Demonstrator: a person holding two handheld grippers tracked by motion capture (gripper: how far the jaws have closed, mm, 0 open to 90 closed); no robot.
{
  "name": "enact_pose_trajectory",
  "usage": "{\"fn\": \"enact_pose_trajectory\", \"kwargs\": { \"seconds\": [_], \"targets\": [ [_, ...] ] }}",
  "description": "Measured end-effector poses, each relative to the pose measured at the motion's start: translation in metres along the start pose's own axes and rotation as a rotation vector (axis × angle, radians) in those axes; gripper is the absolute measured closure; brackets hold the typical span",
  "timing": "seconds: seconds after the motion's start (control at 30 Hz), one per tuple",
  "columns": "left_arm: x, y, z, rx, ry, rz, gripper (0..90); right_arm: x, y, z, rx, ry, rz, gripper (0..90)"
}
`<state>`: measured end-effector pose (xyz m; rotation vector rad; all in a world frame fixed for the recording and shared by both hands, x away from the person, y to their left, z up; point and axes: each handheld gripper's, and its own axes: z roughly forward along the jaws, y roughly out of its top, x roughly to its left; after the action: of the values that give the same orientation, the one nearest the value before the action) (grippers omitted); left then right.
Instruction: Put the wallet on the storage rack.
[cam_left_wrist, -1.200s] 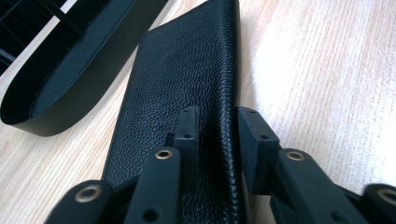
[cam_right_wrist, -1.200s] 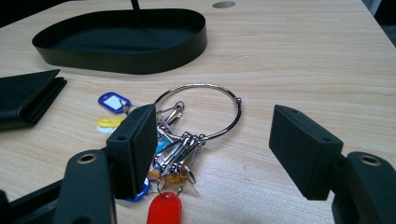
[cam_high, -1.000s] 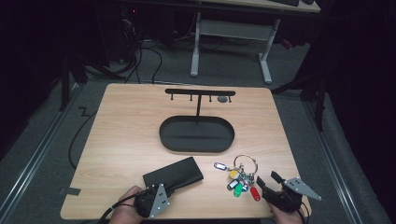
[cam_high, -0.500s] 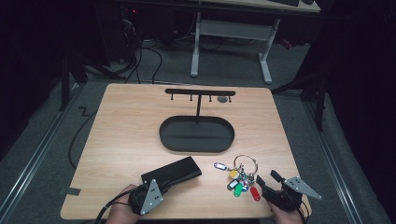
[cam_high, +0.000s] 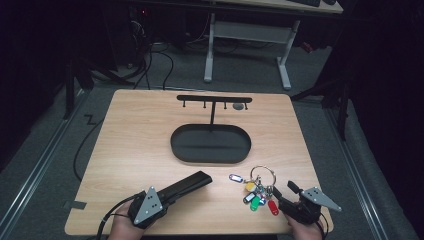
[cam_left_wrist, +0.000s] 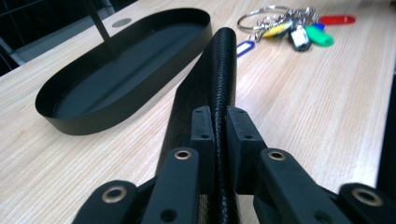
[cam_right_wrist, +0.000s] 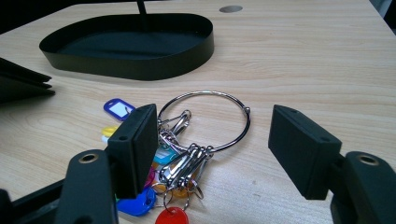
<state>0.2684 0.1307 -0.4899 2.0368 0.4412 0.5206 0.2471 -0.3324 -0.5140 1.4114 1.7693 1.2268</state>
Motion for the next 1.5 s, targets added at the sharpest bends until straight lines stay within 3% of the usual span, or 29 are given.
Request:
{"fn": "enact_pose_trajectory", "kwargs": {
  "seconds": [0.2, 0.57, 0.87, 1.17, 1.23, 1.5],
  "targets": [
    [0.004, 0.003, -0.005, -0.037, -0.034, -0.075, 82.7, 0.000, 0.000, 0.003, 0.006, 0.001, 0.007, 33.8],
    [0.011, 0.005, -0.010, -0.056, -0.055, -0.143, 82.8, 0.000, 0.000, 0.003, 0.012, 0.003, 0.009, 33.8],
    [0.014, 0.009, -0.014, -0.097, -0.103, -0.216, 82.8, 0.002, 0.001, 0.006, 0.016, 0.006, 0.003, 33.8],
    [0.017, 0.004, -0.008, -0.059, -0.097, -0.241, 82.4, 0.001, 0.000, 0.005, 0.014, 0.005, 0.000, 33.8],
    [0.021, 0.002, -0.007, -0.070, -0.103, -0.270, 82.1, 0.001, 0.000, 0.005, 0.018, 0.006, 0.003, 33.8],
    [0.027, -0.004, -0.007, -0.092, -0.082, -0.301, 78.2, 0.000, 0.000, 0.005, 0.019, 0.005, 0.000, 33.8]
  ]
}}
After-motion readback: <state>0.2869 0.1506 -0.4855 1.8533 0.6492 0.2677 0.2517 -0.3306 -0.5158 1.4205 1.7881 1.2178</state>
